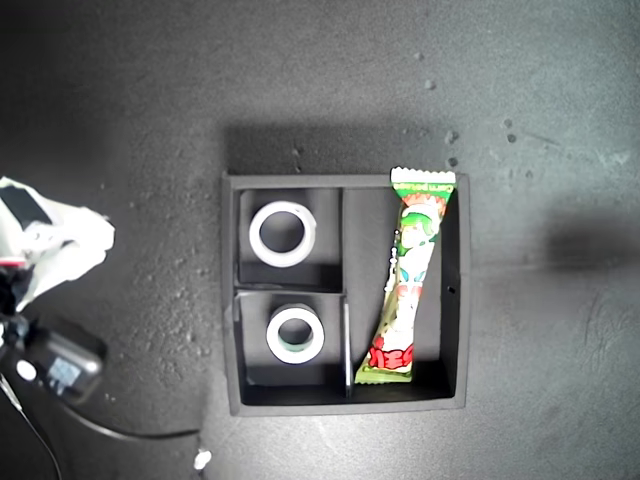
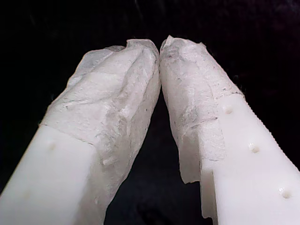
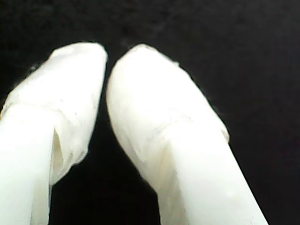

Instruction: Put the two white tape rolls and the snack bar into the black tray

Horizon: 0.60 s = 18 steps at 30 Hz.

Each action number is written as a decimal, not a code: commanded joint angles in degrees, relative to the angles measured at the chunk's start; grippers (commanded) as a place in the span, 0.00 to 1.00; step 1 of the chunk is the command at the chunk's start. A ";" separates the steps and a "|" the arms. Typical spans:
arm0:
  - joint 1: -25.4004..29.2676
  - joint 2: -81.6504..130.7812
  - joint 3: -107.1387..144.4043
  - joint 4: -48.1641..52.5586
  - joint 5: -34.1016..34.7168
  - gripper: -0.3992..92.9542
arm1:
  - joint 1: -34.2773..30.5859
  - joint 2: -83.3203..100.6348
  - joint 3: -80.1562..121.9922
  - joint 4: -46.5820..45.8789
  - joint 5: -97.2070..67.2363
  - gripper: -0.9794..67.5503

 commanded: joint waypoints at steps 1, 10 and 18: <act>2.99 9.67 13.45 -5.36 -5.10 0.00 | 1.14 5.98 9.23 -1.58 -2.99 0.00; 5.62 38.23 31.46 5.01 -11.07 0.00 | 2.72 15.38 22.85 0.35 1.32 0.01; 8.26 38.58 36.47 6.33 -15.73 0.01 | 2.11 14.50 22.85 10.02 -7.47 0.01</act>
